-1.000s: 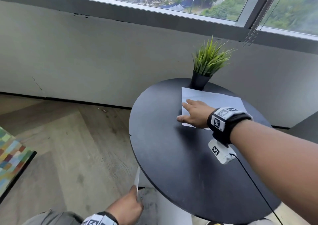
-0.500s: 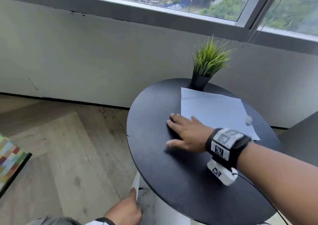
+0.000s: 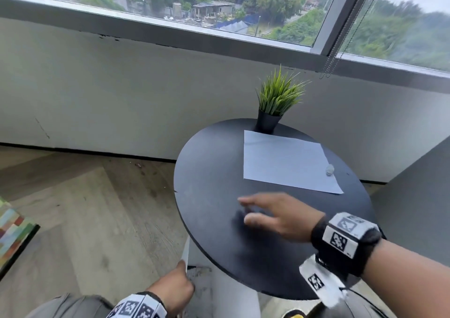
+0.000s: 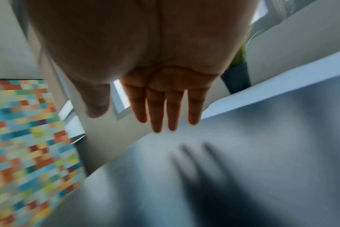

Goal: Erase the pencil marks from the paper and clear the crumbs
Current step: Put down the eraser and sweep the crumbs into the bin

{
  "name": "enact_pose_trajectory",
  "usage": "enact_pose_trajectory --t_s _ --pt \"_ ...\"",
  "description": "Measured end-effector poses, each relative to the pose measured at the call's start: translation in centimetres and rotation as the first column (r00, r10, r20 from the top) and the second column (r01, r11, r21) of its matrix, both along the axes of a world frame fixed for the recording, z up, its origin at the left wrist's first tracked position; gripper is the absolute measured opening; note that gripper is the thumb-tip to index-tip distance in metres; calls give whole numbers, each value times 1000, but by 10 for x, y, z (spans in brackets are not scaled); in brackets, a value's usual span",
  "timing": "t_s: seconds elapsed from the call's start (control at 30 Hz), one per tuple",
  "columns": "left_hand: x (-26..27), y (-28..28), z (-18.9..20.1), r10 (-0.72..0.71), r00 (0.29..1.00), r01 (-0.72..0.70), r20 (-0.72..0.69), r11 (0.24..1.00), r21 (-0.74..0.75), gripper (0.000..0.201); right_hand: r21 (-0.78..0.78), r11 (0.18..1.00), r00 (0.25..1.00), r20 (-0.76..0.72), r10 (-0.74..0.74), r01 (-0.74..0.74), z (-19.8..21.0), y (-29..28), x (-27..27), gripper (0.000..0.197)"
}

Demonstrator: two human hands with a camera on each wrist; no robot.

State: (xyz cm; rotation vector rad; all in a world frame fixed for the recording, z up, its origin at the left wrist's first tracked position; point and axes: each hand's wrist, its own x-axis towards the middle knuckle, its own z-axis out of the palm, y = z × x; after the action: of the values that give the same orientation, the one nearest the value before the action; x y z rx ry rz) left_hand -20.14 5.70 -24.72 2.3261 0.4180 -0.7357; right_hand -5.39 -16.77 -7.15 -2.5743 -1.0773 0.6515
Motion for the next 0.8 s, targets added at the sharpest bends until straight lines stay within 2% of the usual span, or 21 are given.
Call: enact_pose_trajectory --t_s 0.03,0.1,0.2,0.33,0.4,0.47,0.57,0.63,0.67,0.73,0.8 --pt "0 -1 0 -5 1000 5 0 1000 6 50 54 993 992 72 -105 101 0 -2 12 55" --pt "-1 -4 2 -20 1000 20 -2 999 28 50 45 951 930 196 -310 307 -1 -2 47 58" --pt "-1 -7 4 -43 999 44 -24 997 60 49 -62 893 882 199 -427 446 -13 2 88 63" --pt "2 -4 3 -36 996 39 -76 998 46 47 -208 846 867 217 -448 490 -25 17 107 61" --pt "4 -1 1 -17 994 18 -109 1000 3 55 -268 824 860 270 -434 499 -31 23 110 62" --pt "5 1 0 -16 992 16 -127 1000 -2 56 -275 819 859 265 -438 503 -30 27 109 58" --pt "5 1 -3 -30 993 31 -116 999 6 49 -208 863 888 98 -450 460 -17 21 109 46" --pt "4 1 -4 -18 992 18 -122 1000 -3 53 -106 895 901 10 -434 432 -6 15 110 36" --pt "4 1 -6 -23 993 23 -119 1000 -2 55 -39 889 890 17 -456 456 -2 14 111 30" --pt "4 1 -7 -53 992 53 -117 999 1 54 66 854 844 132 -519 515 -1 20 112 23" --pt "4 1 -8 -63 992 64 -105 998 -2 55 53 867 847 192 -496 495 -7 36 109 27"
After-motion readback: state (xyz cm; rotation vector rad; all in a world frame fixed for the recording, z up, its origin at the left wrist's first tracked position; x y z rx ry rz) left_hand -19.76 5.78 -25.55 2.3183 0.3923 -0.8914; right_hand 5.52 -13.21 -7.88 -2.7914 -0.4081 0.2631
